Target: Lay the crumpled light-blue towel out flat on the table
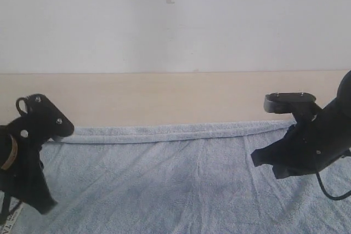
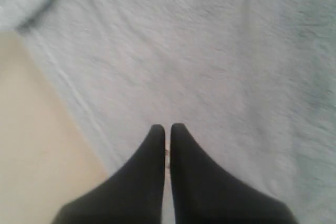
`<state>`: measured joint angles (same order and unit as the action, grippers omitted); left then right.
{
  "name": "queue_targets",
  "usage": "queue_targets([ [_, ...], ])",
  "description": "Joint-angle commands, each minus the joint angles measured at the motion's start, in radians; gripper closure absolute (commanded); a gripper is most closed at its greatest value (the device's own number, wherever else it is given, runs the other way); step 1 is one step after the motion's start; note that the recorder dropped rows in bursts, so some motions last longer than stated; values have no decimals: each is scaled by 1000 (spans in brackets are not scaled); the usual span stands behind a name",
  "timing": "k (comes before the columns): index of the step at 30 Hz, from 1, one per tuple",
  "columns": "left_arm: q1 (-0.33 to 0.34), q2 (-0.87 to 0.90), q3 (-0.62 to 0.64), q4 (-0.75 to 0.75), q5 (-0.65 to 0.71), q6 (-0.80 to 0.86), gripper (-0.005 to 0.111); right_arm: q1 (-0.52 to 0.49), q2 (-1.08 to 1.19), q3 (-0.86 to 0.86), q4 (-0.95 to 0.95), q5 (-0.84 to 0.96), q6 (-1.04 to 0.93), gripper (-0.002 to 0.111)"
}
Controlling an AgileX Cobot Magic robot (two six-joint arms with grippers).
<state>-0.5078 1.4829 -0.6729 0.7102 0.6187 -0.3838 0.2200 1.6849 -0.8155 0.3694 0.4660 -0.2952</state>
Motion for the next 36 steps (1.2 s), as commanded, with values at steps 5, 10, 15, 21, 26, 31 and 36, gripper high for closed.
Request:
queue_targets([
  [5,347,75,0,469,-481,-557,103,-212,1,-3,-236,-96,251,108],
  [10,407,172,-166,306,-313,-554,103,-179,3,-31,293,-191,-358,108],
  [15,407,332,-511,-770,316,636,103,-181,3,-227,299,207,-316,108],
  [21,404,346,-537,-907,351,769,103,-181,3,-255,36,212,-150,108],
  [26,406,355,-479,-758,164,655,103,-181,3,-255,-301,165,224,108],
  [31,410,414,-453,-611,18,510,103,-146,3,-255,-184,165,112,108],
  [36,410,456,-453,-594,-82,506,103,-67,3,-255,-139,167,46,108],
])
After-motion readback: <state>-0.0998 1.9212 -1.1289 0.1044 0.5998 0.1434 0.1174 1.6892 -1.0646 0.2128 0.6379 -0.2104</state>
